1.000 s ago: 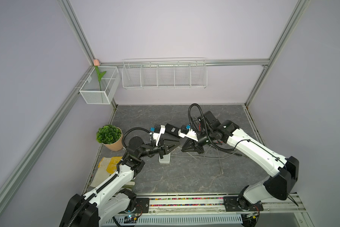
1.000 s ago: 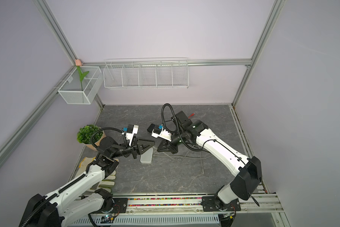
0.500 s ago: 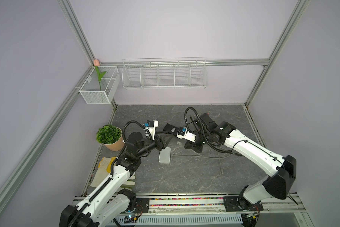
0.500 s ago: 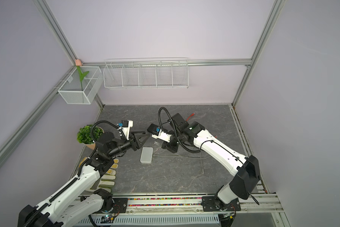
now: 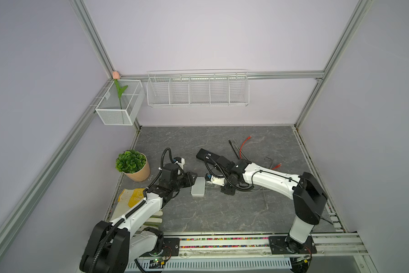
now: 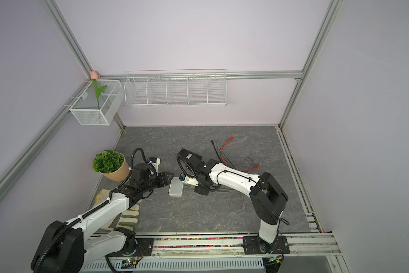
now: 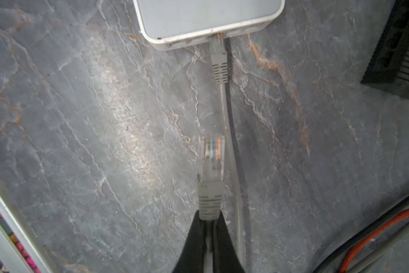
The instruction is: Insert the plug into the switch port
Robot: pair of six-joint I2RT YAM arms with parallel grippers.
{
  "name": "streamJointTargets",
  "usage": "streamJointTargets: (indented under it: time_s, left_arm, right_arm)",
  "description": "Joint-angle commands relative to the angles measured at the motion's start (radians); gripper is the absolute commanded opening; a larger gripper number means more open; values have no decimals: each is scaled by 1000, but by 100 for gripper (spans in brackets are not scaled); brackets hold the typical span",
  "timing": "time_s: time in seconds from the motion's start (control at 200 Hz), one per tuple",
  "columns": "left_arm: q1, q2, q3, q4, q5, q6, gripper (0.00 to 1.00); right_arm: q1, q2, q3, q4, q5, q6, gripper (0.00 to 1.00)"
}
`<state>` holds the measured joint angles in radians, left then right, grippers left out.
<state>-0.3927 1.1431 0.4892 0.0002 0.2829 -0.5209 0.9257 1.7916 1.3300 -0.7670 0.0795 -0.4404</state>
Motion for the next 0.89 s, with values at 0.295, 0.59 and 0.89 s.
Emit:
streamJointTargets:
  time_s: [0.295, 0.59, 0.89]
  left_arm:
    - [3, 65, -50, 11, -42, -30, 45]
    - [3, 227, -29, 79, 26, -10, 41]
    - [3, 271, -29, 136, 70, -21, 35]
  right_arm:
    - [48, 127, 1, 142, 14, 21, 7]
    - [61, 165, 14, 161, -1, 19, 7]
    - [67, 190, 29, 171, -23, 15, 7]
